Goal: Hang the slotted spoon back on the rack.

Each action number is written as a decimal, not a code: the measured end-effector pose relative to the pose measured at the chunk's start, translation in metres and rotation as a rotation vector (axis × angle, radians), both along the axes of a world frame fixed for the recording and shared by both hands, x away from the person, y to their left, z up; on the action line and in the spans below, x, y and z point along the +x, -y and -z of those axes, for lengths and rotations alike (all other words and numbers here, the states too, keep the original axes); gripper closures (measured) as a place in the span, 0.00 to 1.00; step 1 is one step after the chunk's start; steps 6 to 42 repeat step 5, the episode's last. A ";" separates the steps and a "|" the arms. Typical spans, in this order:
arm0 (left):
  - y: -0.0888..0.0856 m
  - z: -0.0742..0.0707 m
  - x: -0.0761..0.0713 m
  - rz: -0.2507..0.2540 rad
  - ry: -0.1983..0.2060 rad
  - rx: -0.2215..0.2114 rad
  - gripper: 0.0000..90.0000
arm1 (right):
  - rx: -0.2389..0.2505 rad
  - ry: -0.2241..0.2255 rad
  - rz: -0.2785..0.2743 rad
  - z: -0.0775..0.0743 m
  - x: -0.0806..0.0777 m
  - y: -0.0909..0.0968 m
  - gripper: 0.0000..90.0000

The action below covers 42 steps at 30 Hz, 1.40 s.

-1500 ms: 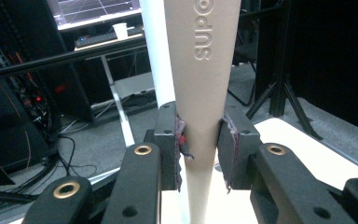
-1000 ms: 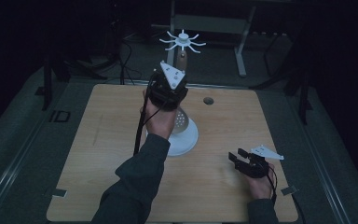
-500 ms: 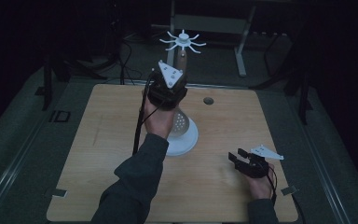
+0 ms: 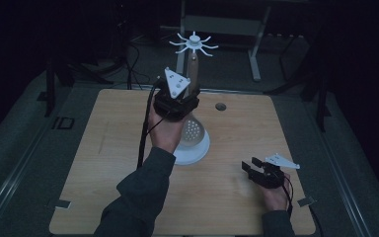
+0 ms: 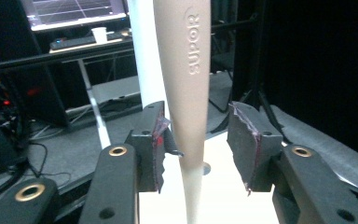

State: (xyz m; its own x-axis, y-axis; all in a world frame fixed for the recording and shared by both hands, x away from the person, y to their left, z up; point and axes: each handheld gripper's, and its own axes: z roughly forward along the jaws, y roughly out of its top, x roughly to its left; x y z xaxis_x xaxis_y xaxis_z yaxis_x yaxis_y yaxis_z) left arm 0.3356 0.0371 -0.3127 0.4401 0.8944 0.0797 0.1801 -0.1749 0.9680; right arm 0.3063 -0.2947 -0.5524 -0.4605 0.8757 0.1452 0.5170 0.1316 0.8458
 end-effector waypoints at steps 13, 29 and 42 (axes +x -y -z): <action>-0.006 0.004 -0.008 0.020 -0.008 -0.009 0.60 | -0.028 -0.028 0.033 0.002 0.002 0.001 0.52; -0.006 0.004 -0.008 0.020 -0.008 -0.009 0.60 | -0.028 -0.028 0.033 0.002 0.002 0.001 0.52; -0.006 0.004 -0.008 0.020 -0.008 -0.009 0.60 | -0.028 -0.028 0.033 0.002 0.002 0.001 0.52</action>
